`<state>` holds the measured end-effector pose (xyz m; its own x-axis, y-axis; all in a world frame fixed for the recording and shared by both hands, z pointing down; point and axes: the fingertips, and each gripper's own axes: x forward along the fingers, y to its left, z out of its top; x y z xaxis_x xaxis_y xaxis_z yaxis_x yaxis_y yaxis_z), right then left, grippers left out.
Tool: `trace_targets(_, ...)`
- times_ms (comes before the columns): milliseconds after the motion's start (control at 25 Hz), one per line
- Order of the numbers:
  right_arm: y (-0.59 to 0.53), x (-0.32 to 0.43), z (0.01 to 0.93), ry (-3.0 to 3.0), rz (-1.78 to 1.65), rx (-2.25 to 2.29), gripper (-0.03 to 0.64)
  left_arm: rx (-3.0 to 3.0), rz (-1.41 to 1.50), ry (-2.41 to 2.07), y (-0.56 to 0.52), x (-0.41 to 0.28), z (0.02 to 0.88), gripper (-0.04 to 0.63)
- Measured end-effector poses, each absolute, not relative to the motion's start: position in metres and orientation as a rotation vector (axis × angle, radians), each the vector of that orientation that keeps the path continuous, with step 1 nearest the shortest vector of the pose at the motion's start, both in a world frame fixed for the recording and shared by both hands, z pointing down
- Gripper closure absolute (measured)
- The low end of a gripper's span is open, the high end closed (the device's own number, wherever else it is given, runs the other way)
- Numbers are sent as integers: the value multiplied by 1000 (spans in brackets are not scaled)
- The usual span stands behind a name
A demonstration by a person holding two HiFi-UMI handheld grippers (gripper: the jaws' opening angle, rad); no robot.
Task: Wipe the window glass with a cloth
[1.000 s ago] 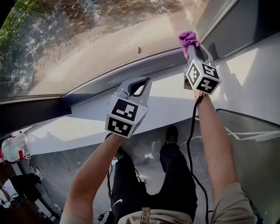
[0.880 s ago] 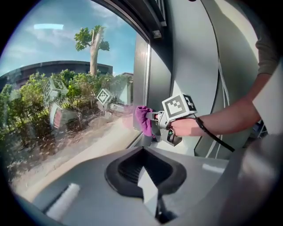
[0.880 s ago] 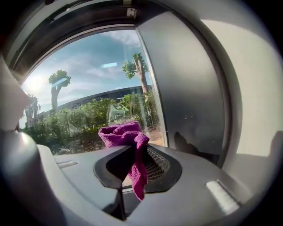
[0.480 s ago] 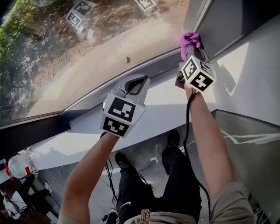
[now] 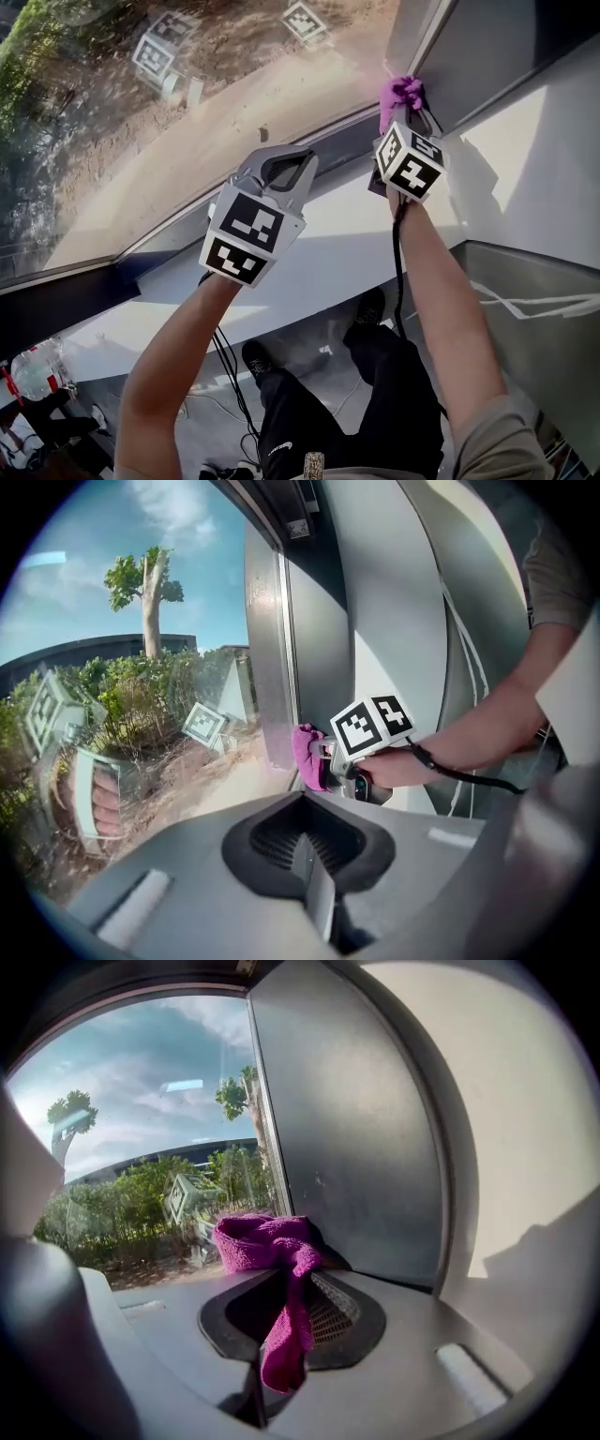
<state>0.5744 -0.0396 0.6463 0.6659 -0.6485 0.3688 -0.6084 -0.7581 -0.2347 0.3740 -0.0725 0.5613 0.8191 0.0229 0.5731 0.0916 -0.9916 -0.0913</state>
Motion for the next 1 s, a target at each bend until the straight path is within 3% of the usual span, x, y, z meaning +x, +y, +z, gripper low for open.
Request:
trace_targets(400,-62,528,670,1297,-794,-2754,540,-3085,-919,125,-88,313,600,595)
trace_targets(1000,-138,338,641,1744,-753,-2606,538,-3118,-961,410,-146,153,600,595)
